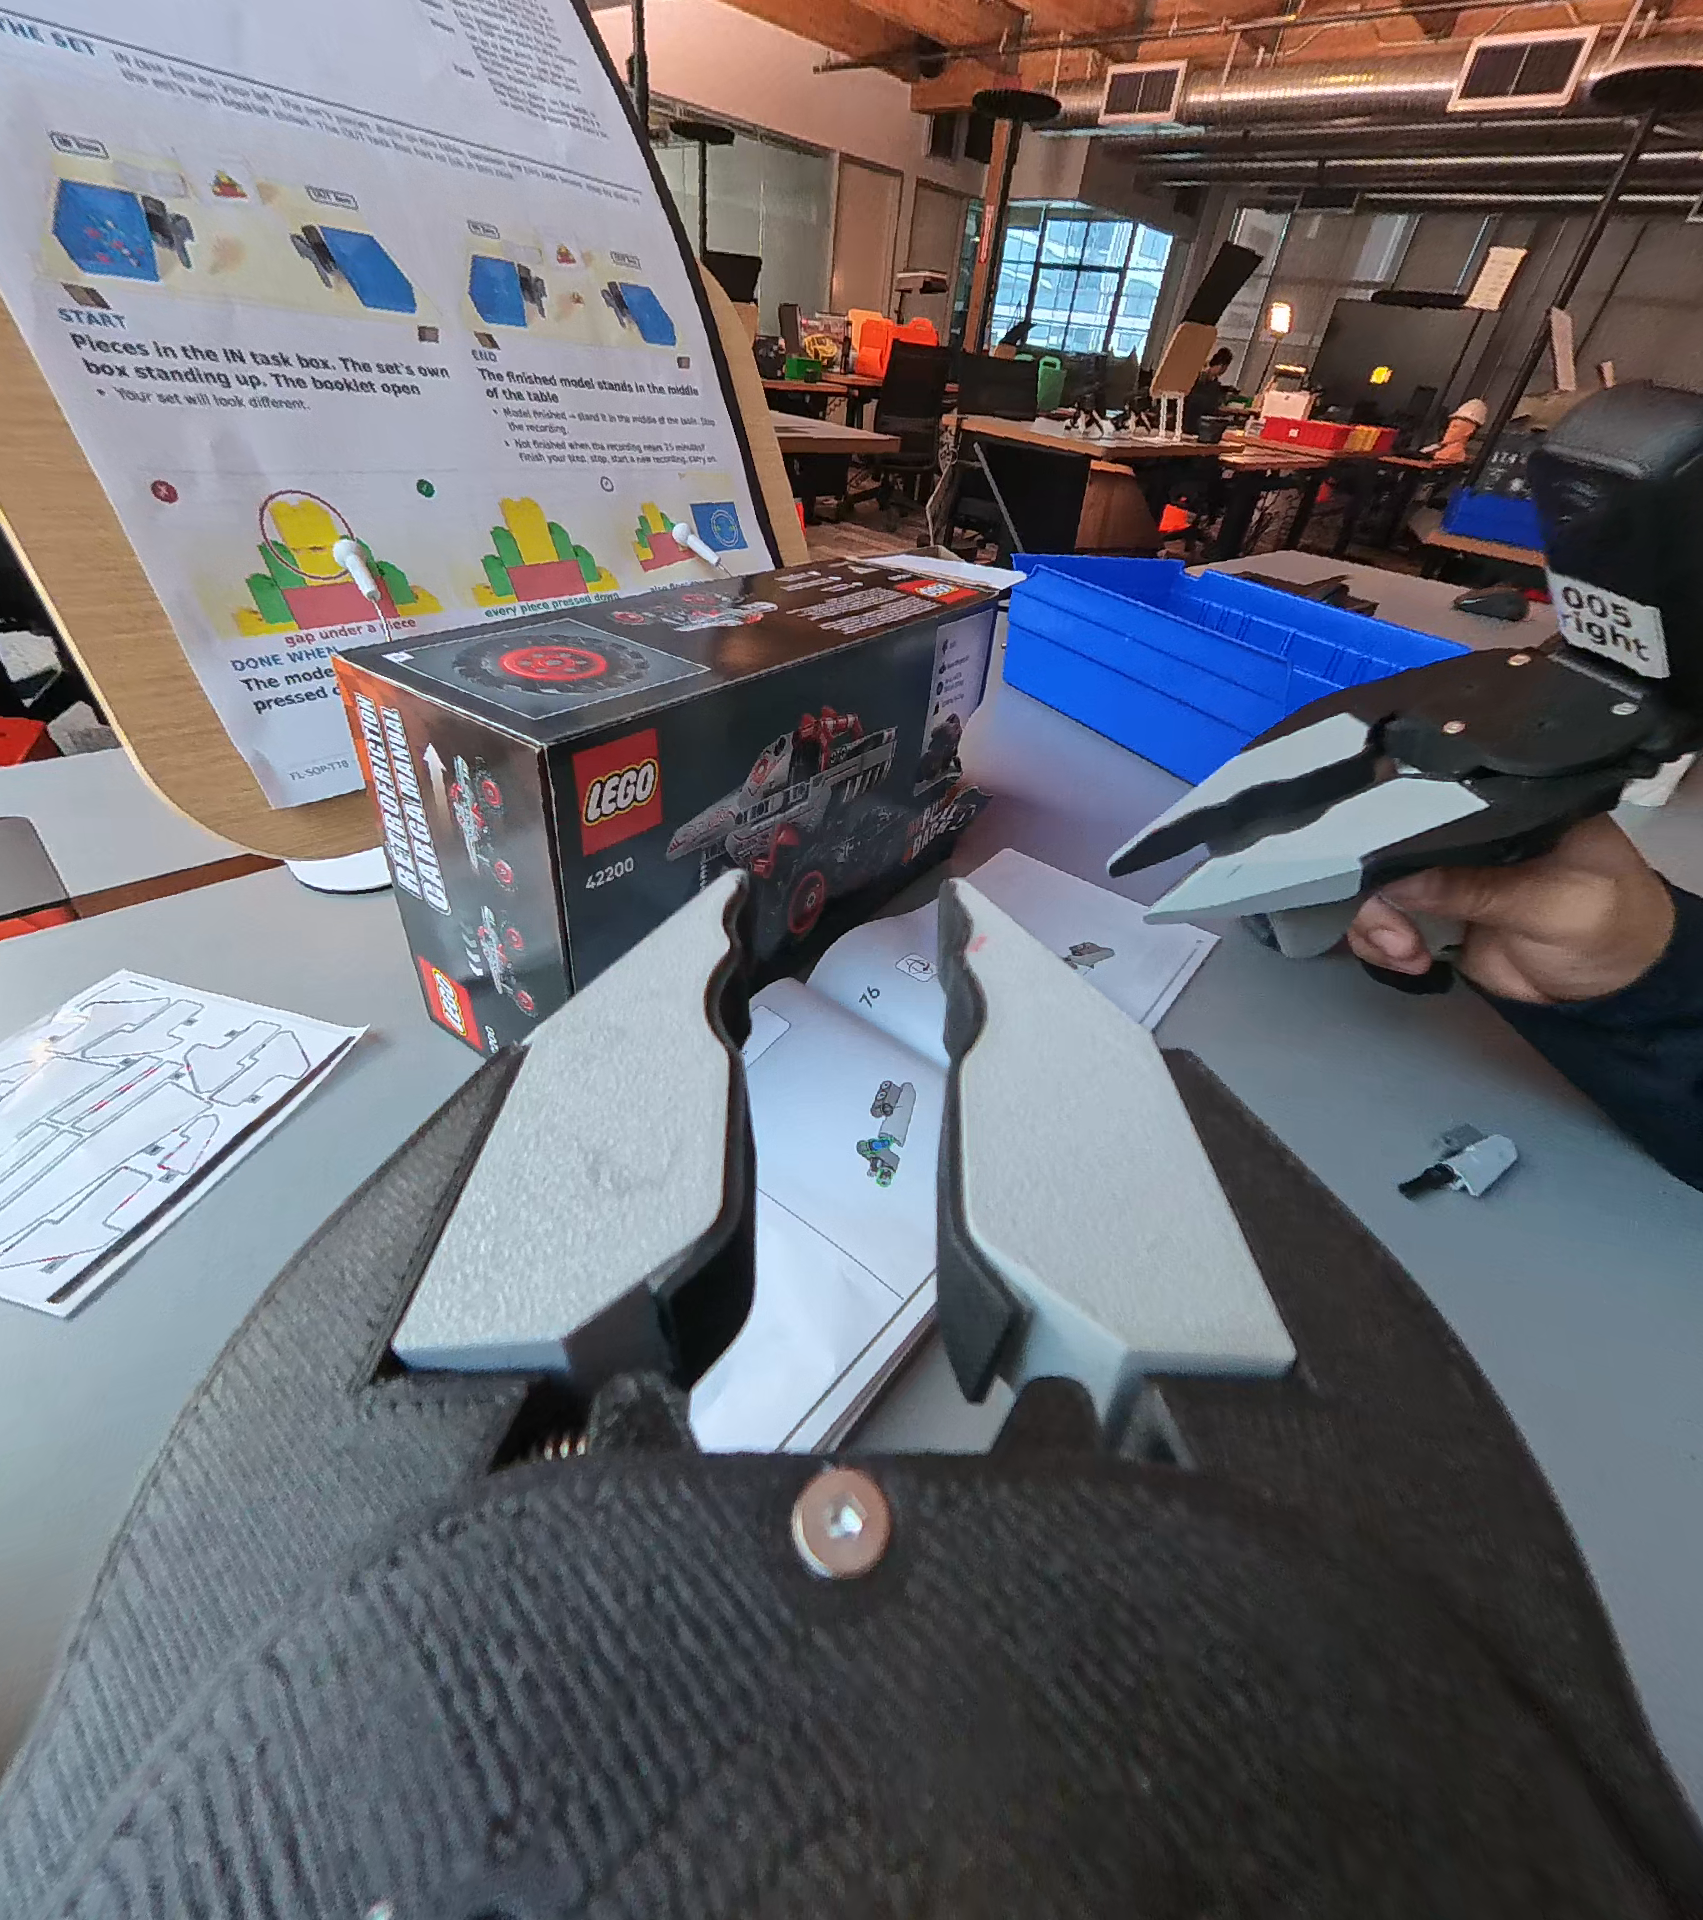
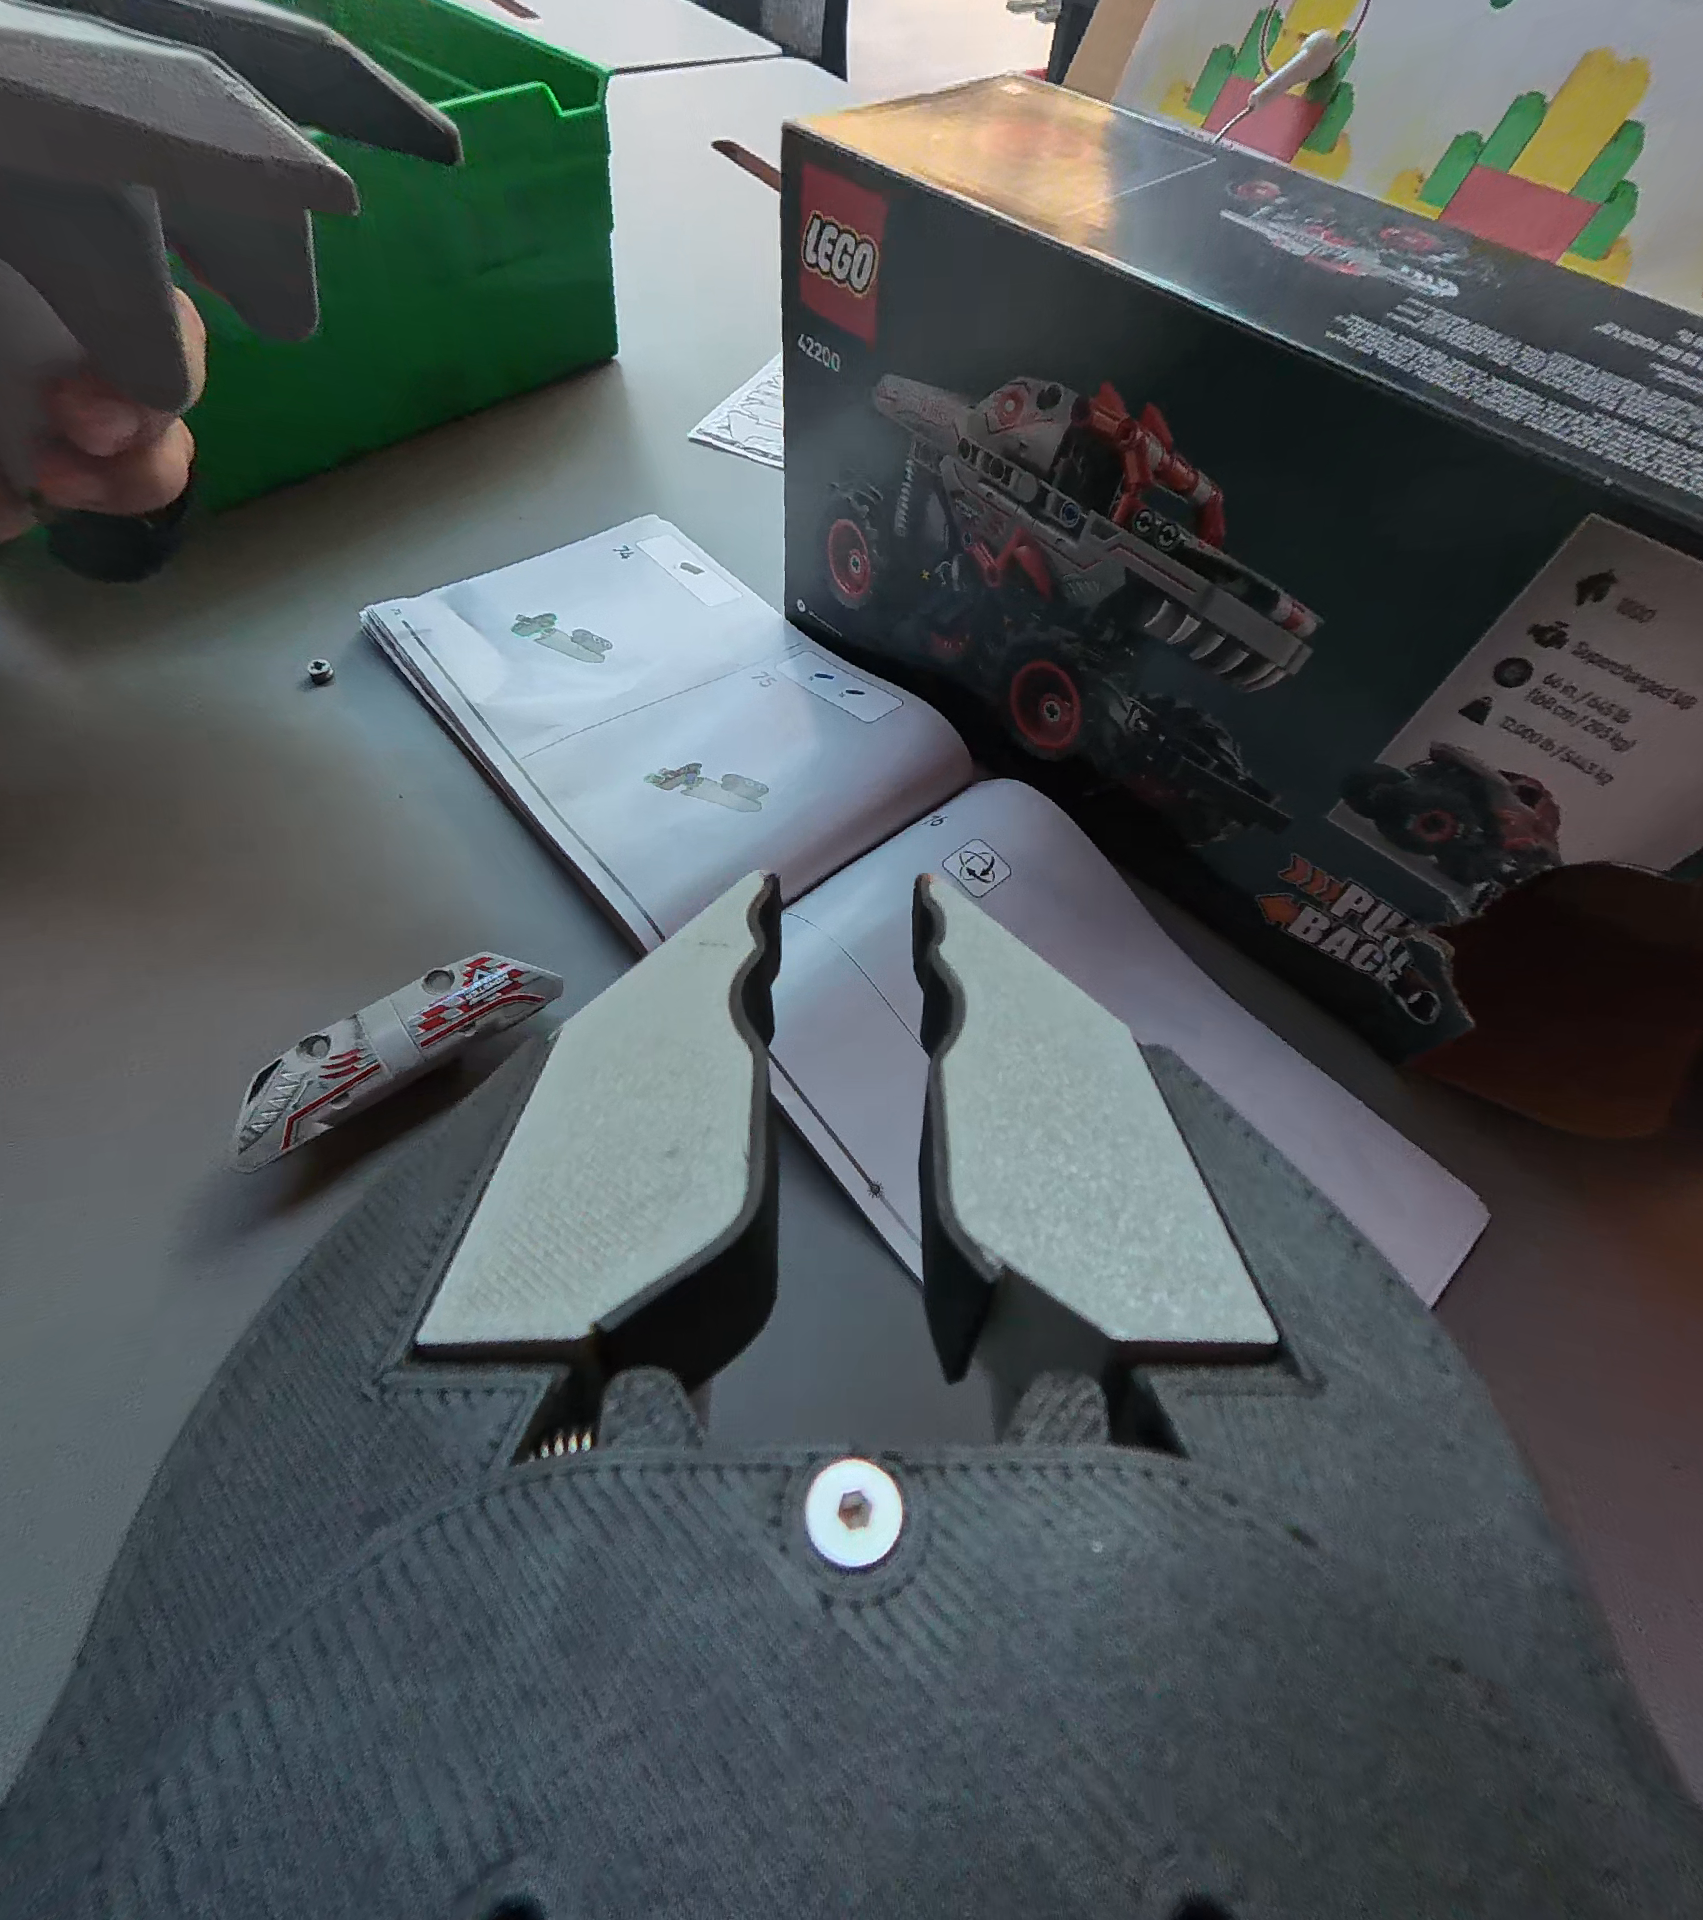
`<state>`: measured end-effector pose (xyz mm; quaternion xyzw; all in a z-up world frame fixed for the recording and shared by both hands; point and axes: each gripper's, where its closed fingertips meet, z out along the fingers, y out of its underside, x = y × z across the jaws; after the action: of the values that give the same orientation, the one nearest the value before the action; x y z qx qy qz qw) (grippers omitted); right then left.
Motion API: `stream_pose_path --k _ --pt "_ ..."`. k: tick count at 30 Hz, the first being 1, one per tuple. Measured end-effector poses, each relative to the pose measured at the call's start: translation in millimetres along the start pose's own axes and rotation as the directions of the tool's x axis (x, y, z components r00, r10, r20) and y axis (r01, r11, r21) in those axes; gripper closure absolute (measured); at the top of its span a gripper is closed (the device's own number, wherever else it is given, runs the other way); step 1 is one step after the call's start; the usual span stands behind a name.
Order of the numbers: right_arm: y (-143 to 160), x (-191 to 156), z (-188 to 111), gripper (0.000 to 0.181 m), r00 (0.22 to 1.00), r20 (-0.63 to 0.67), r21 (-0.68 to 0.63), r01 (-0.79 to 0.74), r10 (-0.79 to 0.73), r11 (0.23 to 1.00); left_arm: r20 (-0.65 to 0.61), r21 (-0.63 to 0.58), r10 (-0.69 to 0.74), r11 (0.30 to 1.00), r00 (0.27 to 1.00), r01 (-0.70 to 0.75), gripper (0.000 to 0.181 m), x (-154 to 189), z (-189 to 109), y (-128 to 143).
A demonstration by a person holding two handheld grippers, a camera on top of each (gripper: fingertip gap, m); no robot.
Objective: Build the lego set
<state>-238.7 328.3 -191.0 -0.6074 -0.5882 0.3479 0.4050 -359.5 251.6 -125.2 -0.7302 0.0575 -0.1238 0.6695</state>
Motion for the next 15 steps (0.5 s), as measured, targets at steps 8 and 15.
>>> stream_pose_path --k 8,15 --pt "3 -5 3 0.160 1.000 0.025 -0.014 0.008 -0.007 1.000 -0.015 -0.015 0.005 1.000 1.000 -0.005 0.149 4 2 4" --pt "9 -11 10 0.160 0.998 0.045 -0.034 0.049 -0.047 0.998 -0.105 -0.129 0.030 0.991 0.994 -0.043 0.150 28 14 29"
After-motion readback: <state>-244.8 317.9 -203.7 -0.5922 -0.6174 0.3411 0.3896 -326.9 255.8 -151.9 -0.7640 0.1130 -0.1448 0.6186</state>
